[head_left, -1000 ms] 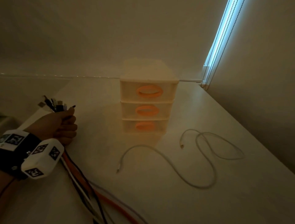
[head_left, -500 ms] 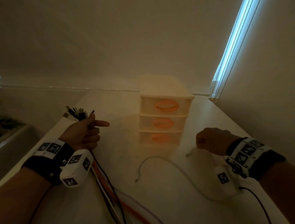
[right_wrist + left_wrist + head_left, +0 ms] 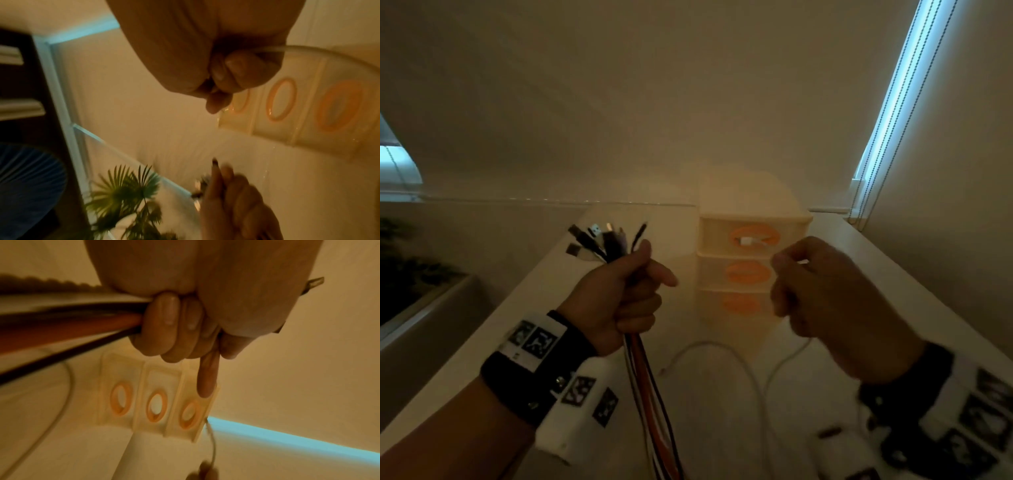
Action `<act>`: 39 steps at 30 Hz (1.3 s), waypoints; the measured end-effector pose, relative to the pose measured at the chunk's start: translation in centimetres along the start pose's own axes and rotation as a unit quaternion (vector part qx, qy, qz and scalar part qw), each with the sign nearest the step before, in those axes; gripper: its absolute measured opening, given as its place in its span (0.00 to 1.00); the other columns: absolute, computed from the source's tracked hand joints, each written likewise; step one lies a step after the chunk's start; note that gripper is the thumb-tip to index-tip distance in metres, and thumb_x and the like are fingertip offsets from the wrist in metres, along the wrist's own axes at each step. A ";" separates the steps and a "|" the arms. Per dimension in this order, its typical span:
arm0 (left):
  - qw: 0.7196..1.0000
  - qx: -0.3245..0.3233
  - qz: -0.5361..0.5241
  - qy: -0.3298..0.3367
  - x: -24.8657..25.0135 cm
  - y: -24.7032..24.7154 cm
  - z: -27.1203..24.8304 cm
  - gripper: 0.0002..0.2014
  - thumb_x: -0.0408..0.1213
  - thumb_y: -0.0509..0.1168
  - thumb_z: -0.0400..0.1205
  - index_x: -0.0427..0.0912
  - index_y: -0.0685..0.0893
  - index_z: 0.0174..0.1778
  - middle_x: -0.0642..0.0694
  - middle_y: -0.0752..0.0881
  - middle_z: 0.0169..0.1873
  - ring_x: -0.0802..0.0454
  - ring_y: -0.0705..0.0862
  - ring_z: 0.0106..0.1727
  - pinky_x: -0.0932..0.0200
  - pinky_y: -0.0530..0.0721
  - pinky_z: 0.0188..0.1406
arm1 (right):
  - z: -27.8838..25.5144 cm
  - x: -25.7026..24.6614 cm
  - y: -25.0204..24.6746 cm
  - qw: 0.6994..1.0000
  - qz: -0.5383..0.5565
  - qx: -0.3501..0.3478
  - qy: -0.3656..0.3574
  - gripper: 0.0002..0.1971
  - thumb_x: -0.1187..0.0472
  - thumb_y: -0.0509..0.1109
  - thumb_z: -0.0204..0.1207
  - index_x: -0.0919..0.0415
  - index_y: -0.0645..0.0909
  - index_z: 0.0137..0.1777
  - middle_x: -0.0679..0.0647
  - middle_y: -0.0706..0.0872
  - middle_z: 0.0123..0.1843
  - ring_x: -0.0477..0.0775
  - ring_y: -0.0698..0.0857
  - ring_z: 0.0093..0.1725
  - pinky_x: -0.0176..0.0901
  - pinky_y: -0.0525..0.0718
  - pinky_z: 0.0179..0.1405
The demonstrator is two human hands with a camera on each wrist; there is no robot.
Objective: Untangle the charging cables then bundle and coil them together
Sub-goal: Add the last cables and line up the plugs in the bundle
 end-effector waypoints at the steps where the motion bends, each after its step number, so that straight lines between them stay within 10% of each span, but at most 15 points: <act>1: 1.000 -0.004 0.018 0.000 -0.3 0.9 -0.4 0.27 0.54 0.58 0.85 0.33 0.91 0.40 0.52 0.57 0.19 0.57 0.53 0.18 0.66 0.51 0.17 | -0.3 0.2 1.5 0.999 -0.016 0.011 -0.036 0.06 0.60 0.62 0.86 0.61 0.75 0.49 0.57 0.84 0.26 0.46 0.73 0.20 0.40 0.68 0.25; 4: 0.999 -0.012 0.049 -0.005 -1.1 2.8 -1.1 0.25 0.55 0.58 0.85 0.41 0.93 0.41 0.50 0.56 0.22 0.56 0.51 0.21 0.63 0.50 0.19 | -0.5 1.1 5.3 0.993 -0.040 0.026 -0.108 0.07 0.60 0.61 0.87 0.60 0.73 0.48 0.59 0.86 0.30 0.43 0.78 0.22 0.34 0.73 0.24; 12: 0.996 0.015 0.090 0.005 -2.1 3.3 -1.1 0.17 0.53 0.65 0.81 0.40 0.79 0.40 0.50 0.62 0.21 0.57 0.56 0.19 0.65 0.57 0.17 | -0.7 3.4 9.0 0.969 -0.116 -0.054 -0.213 0.06 0.56 0.60 0.87 0.49 0.71 0.47 0.54 0.82 0.31 0.56 0.82 0.30 0.60 0.81 0.32; 18: 0.993 0.059 -0.079 0.066 -1.4 1.6 -0.4 0.21 0.50 0.59 0.87 0.37 0.84 0.40 0.50 0.64 0.22 0.55 0.64 0.22 0.62 0.67 0.19 | 0.6 5.5 3.7 0.951 -0.233 -0.125 -0.158 0.09 0.49 0.63 0.84 0.45 0.79 0.43 0.40 0.82 0.32 0.39 0.80 0.32 0.32 0.72 0.31; 21: 0.986 0.080 -0.130 0.065 -1.7 0.8 -0.4 0.22 0.51 0.59 0.87 0.41 0.82 0.32 0.44 0.85 0.36 0.46 0.88 0.43 0.52 0.89 0.45 | 1.1 6.4 1.2 0.961 -0.226 -0.127 -0.096 0.10 0.51 0.64 0.83 0.47 0.83 0.41 0.42 0.81 0.28 0.40 0.76 0.25 0.35 0.71 0.28; 24: 0.972 0.042 -0.222 0.065 -1.9 1.2 -0.4 0.25 0.49 0.57 0.89 0.39 0.78 0.29 0.35 0.90 0.53 0.37 0.88 0.62 0.39 0.85 0.61 | 0.8 6.5 1.9 0.960 -0.201 -0.160 -0.115 0.09 0.50 0.66 0.82 0.44 0.85 0.41 0.49 0.87 0.38 0.47 0.84 0.37 0.46 0.83 0.40; 28: 0.967 0.027 -0.249 0.041 -1.4 1.0 -0.7 0.22 0.48 0.58 0.87 0.42 0.75 0.28 0.46 0.82 0.31 0.50 0.88 0.31 0.55 0.90 0.29 | 0.4 6.7 2.3 0.947 -0.204 -0.246 -0.038 0.13 0.51 0.65 0.83 0.48 0.87 0.41 0.47 0.83 0.30 0.43 0.80 0.30 0.39 0.80 0.36; 32: 0.994 -0.040 -0.086 -0.047 -1.5 1.0 -1.4 0.19 0.47 0.60 0.83 0.44 0.72 0.27 0.47 0.76 0.24 0.52 0.77 0.20 0.62 0.77 0.17 | 2.0 7.3 0.6 0.936 -0.329 -0.129 -0.008 0.15 0.47 0.63 0.84 0.54 0.79 0.39 0.48 0.81 0.37 0.45 0.78 0.35 0.37 0.74 0.36; 35: 0.986 -0.127 -0.001 -0.108 -2.9 2.0 -2.0 0.22 0.45 0.58 0.86 0.40 0.74 0.26 0.29 0.89 0.45 0.34 0.91 0.45 0.48 0.91 0.40 | 1.9 6.7 1.5 0.959 -0.265 0.017 -0.103 0.12 0.51 0.67 0.83 0.55 0.79 0.40 0.47 0.81 0.34 0.41 0.79 0.34 0.30 0.73 0.32; 37: 0.979 -0.168 -0.022 -0.117 -3.7 2.4 -1.9 0.22 0.44 0.58 0.88 0.38 0.76 0.29 0.22 0.84 0.62 0.28 0.83 0.66 0.36 0.82 0.68 | 1.0 5.8 3.0 0.971 -0.136 0.066 -0.186 0.07 0.58 0.71 0.81 0.53 0.82 0.41 0.45 0.85 0.33 0.38 0.83 0.36 0.25 0.76 0.34; 39: 0.986 -0.137 -0.053 -0.079 -3.8 2.4 -1.6 0.21 0.46 0.61 0.86 0.37 0.78 0.30 0.25 0.86 0.55 0.31 0.85 0.63 0.35 0.77 0.72 | 0.0 5.3 4.6 0.972 -0.062 0.010 -0.228 0.06 0.63 0.73 0.80 0.52 0.87 0.43 0.44 0.88 0.36 0.41 0.86 0.37 0.27 0.80 0.36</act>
Point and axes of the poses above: each hand's wrist, its own z-axis towards the middle knuckle, its own y-axis out of the palm, x = y × z, the point moved 1 cm from there along z, towards the middle knuckle
